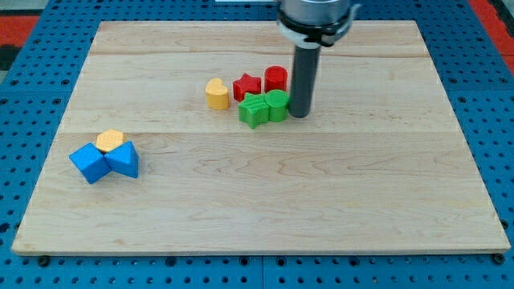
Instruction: Slide red circle closer to the yellow heart
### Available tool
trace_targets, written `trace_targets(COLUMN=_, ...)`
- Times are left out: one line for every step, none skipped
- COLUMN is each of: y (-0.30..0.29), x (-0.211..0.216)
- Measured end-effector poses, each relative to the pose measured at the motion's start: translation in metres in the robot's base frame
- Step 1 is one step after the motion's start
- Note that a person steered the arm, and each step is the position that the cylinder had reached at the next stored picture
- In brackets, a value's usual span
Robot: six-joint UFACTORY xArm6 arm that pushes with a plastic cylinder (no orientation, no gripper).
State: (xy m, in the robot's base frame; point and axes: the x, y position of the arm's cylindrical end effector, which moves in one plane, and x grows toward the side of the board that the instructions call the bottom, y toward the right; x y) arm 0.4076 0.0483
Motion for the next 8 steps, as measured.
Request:
trace_targets(y=-0.030, x=0.000)
trace_targets(y=-0.052, x=0.000)
trace_targets(y=-0.061, x=0.001)
trace_targets(y=-0.026, x=0.015)
trace_targets(y=-0.011, x=-0.024)
trace_targets(y=-0.020, x=-0.059)
trace_targets(y=-0.027, x=-0.068)
trace_targets(y=-0.011, x=-0.073)
